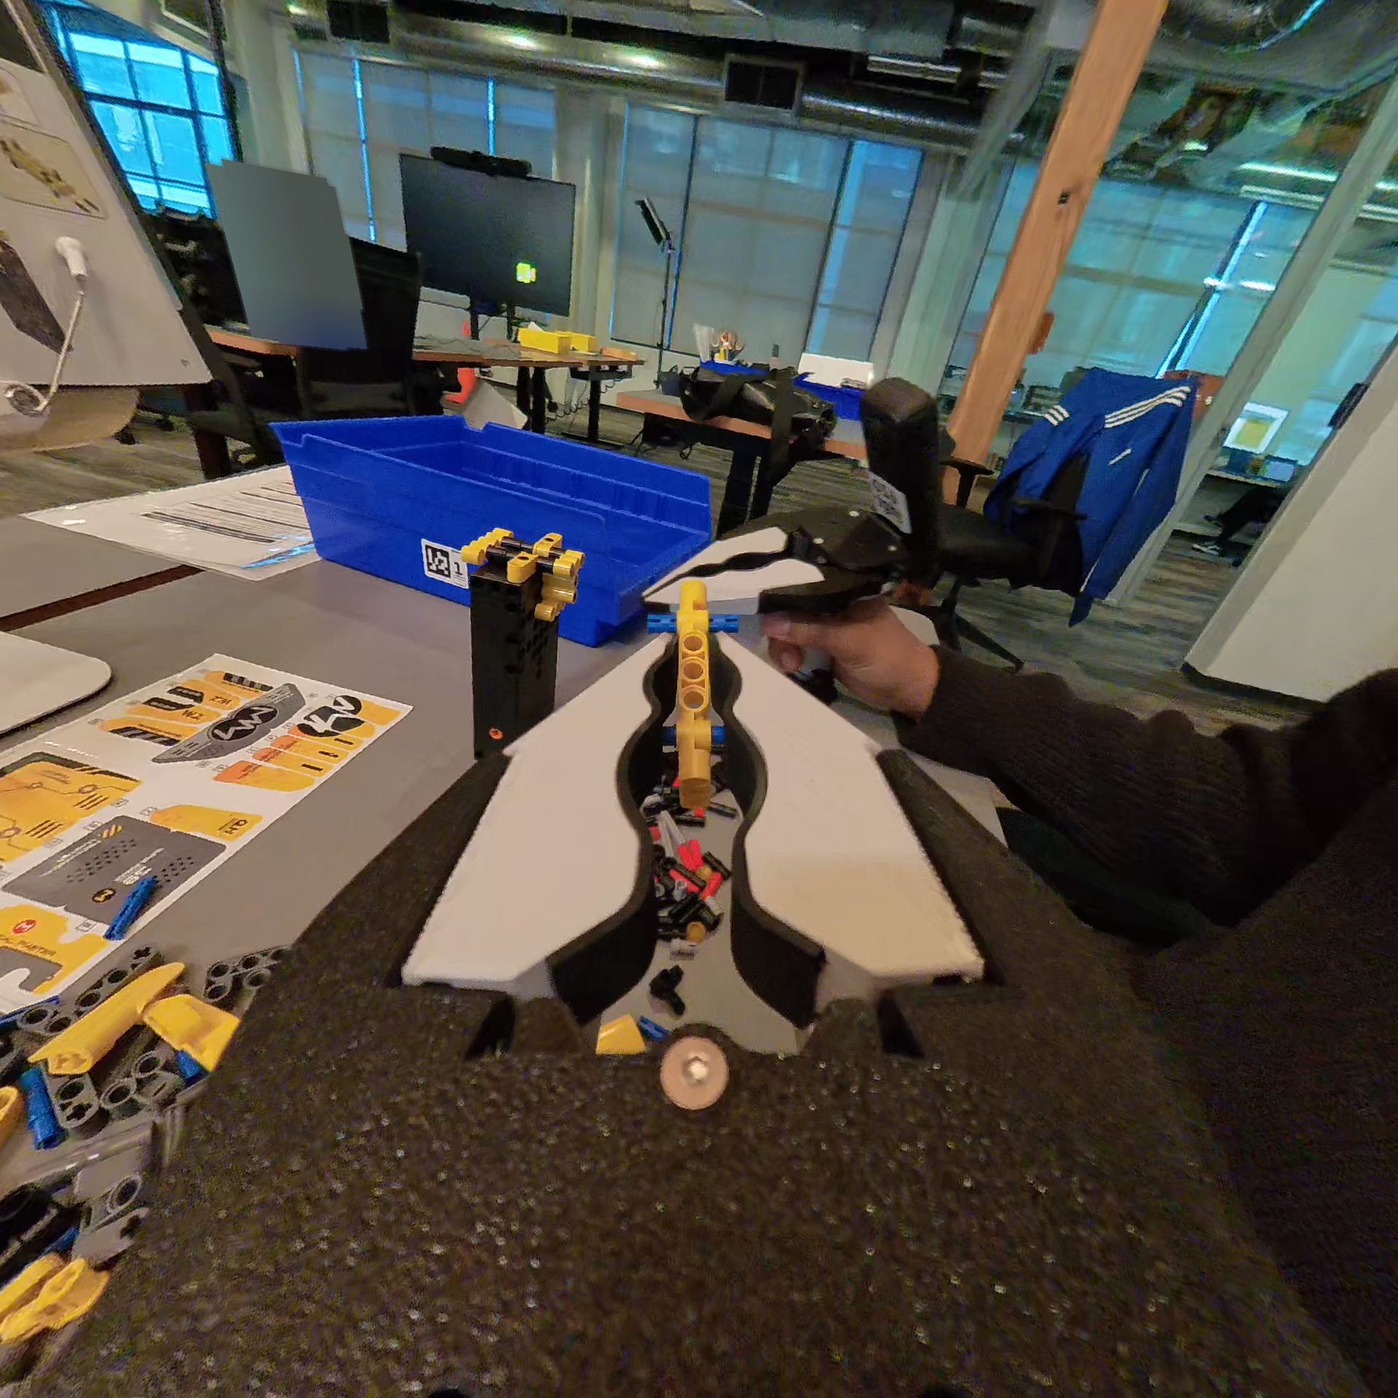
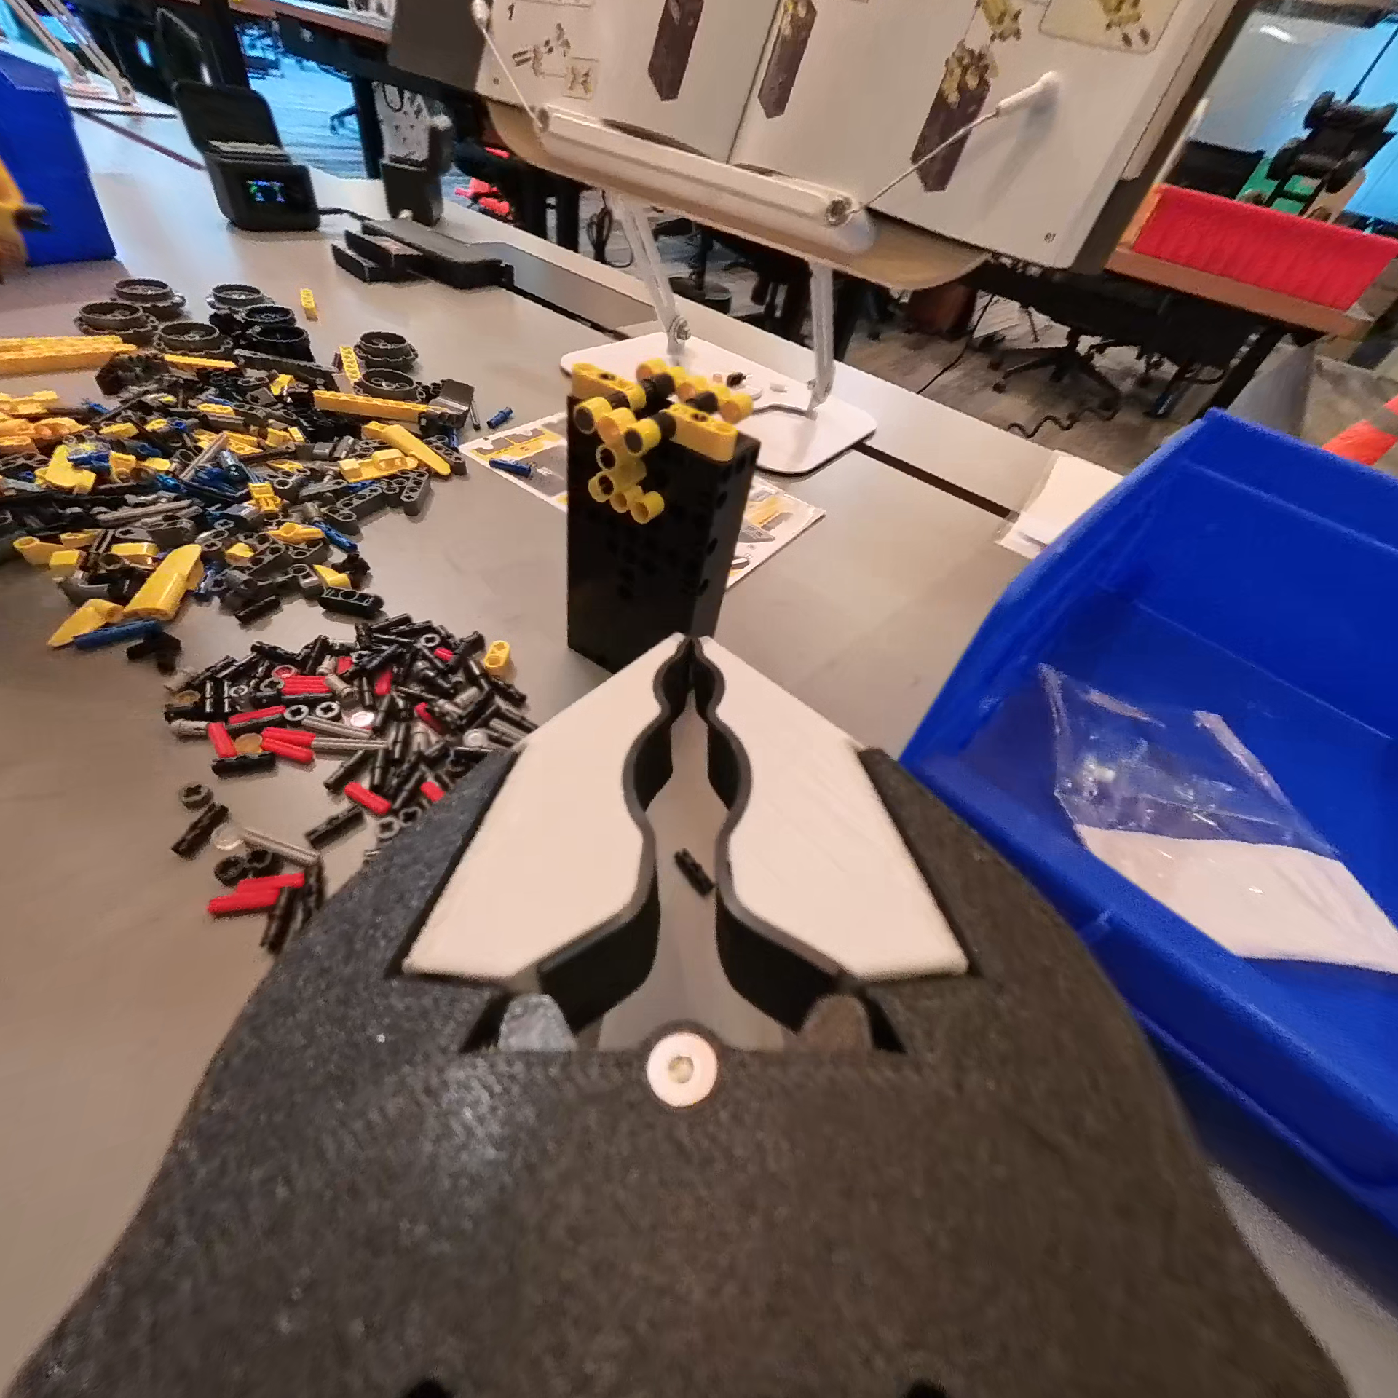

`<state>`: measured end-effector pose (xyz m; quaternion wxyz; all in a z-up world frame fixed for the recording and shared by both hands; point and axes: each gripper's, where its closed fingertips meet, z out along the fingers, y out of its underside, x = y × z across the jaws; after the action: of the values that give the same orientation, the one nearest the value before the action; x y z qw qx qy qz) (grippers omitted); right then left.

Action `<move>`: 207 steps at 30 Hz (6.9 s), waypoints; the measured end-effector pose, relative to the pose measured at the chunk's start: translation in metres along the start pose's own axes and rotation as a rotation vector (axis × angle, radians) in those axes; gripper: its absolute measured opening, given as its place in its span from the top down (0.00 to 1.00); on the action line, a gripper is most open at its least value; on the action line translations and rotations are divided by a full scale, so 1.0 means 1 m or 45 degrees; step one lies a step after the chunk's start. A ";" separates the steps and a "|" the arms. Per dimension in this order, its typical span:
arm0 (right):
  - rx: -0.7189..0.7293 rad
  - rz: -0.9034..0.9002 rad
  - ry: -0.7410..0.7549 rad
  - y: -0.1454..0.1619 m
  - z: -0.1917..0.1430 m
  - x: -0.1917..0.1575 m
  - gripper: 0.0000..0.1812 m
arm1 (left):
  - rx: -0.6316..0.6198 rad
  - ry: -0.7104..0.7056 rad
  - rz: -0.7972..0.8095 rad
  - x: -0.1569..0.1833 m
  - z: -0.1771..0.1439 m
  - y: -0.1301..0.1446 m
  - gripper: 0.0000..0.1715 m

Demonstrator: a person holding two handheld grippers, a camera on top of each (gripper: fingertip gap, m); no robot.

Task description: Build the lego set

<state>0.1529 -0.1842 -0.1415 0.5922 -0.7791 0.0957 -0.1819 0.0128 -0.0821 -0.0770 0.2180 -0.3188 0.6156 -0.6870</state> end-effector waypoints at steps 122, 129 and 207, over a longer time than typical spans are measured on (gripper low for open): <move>-0.361 -0.407 -0.997 0.033 -0.022 -0.185 0.98 | -0.935 0.302 0.316 0.046 -0.001 0.136 0.96; -0.256 -0.270 -1.119 0.024 -0.023 -0.187 0.99 | -0.937 0.306 0.314 0.048 0.000 0.137 0.96; 0.040 0.685 0.797 0.138 -0.611 -0.199 1.00 | -0.633 -0.227 -0.015 0.207 -0.024 0.074 0.66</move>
<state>-0.2629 -0.6926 -0.1657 0.5727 -0.6243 0.4687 -0.2503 -0.1565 -0.2194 -0.1156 0.1824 -0.4255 0.7418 -0.4852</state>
